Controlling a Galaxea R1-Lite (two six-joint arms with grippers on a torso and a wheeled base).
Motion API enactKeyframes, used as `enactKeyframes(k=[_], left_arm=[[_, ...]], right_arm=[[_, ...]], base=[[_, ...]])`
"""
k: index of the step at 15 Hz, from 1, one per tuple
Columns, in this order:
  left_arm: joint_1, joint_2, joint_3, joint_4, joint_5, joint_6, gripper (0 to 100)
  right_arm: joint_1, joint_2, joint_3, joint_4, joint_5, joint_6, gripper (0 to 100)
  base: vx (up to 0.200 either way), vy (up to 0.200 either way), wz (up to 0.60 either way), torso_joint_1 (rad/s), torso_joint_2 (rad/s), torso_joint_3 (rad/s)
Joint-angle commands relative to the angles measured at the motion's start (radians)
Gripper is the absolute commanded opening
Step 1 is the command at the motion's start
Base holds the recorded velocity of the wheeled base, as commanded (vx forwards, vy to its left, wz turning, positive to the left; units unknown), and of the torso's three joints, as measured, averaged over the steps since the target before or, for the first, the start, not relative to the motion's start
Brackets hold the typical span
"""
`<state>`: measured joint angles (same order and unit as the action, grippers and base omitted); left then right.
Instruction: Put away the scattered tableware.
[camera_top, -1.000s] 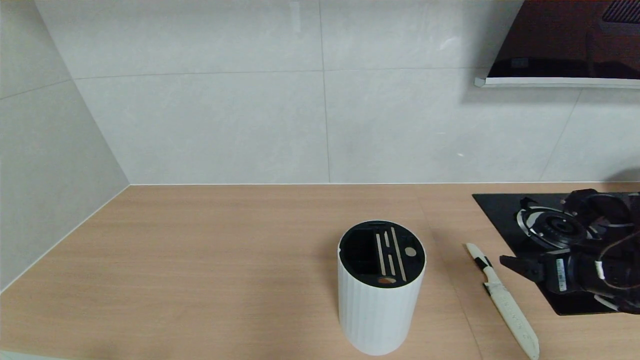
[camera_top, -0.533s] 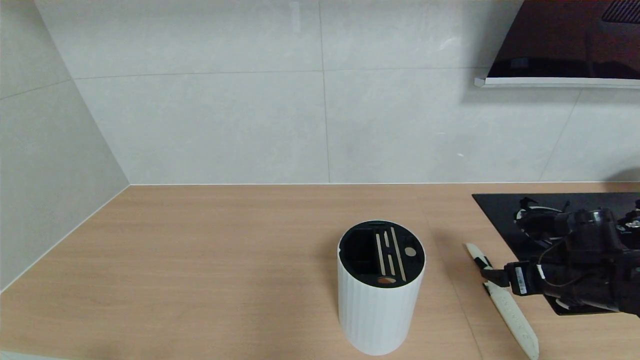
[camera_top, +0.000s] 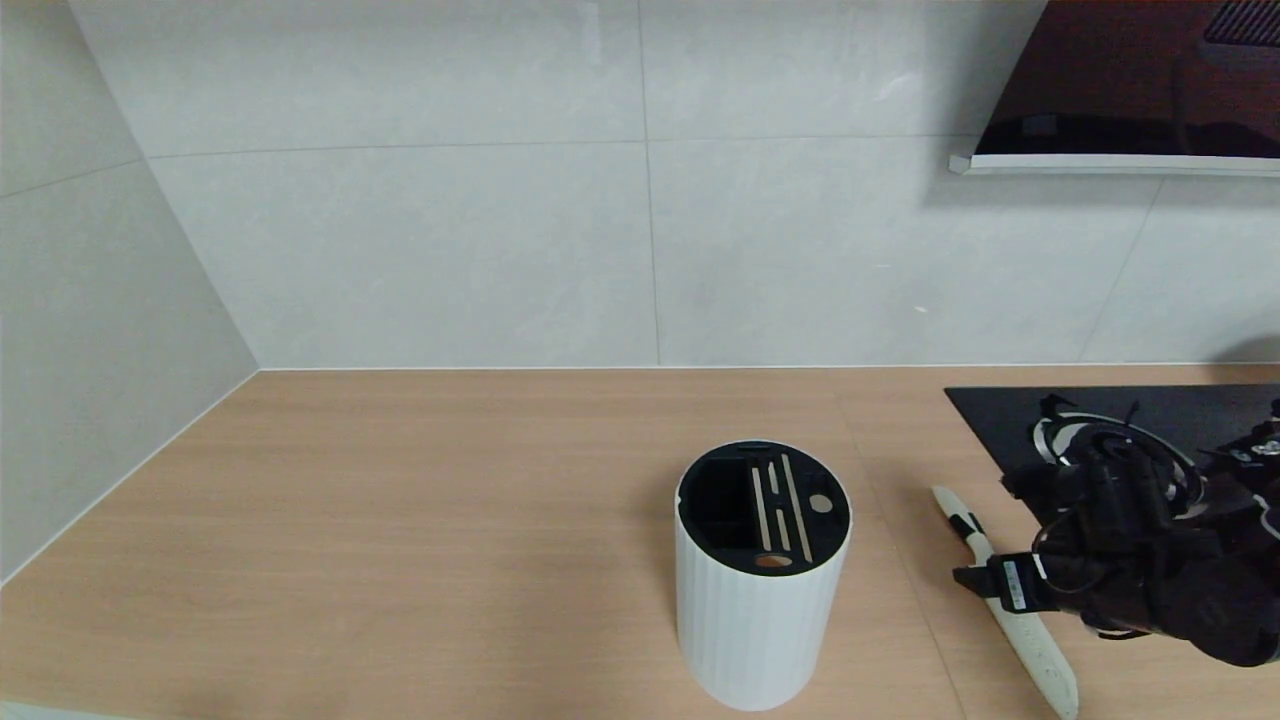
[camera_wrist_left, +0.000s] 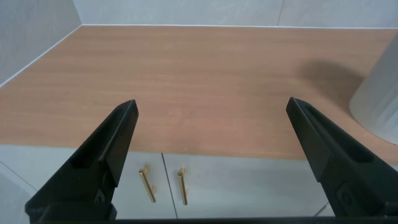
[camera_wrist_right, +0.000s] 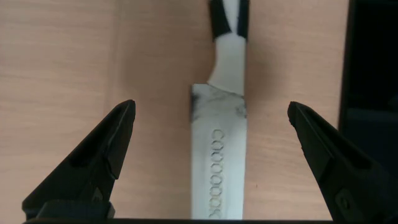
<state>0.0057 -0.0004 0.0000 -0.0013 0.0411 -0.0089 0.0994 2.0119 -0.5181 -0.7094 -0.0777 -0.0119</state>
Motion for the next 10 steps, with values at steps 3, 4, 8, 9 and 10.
enactKeyframes(k=[3, 4, 8, 9, 10], left_arm=[[0.0, 0.0, 0.0, 0.0, 0.0, 0.0, 100], [0.0, 0.0, 0.0, 0.0, 0.0, 0.0, 100], [0.0, 0.0, 0.0, 0.0, 0.0, 0.0, 100], [0.0, 0.0, 0.0, -0.002, 0.0, 0.0, 100], [0.0, 0.0, 0.0, 0.0, 0.0, 0.0, 100]], right_arm=[[-0.001, 0.057, 0.0, -0.002, -0.001, 0.0, 100], [-0.001, 0.062, 0.0, -0.002, -0.001, 0.0, 100], [-0.001, 0.068, -0.002, -0.004, -0.001, 0.0, 100], [-0.001, 0.073, -0.002, -0.005, -0.002, 0.0, 100], [-0.003, 0.079, -0.002, -0.019, -0.002, 0.0, 100]], base=[[0.0, 0.0, 0.0, 0.0, 0.0, 0.0], [0.0, 0.0, 0.0, 0.0, 0.0, 0.0], [0.0, 0.0, 0.0, 0.0, 0.0, 0.0], [0.0, 0.0, 0.0, 0.0, 0.0, 0.0], [0.0, 0.0, 0.0, 0.0, 0.0, 0.0]])
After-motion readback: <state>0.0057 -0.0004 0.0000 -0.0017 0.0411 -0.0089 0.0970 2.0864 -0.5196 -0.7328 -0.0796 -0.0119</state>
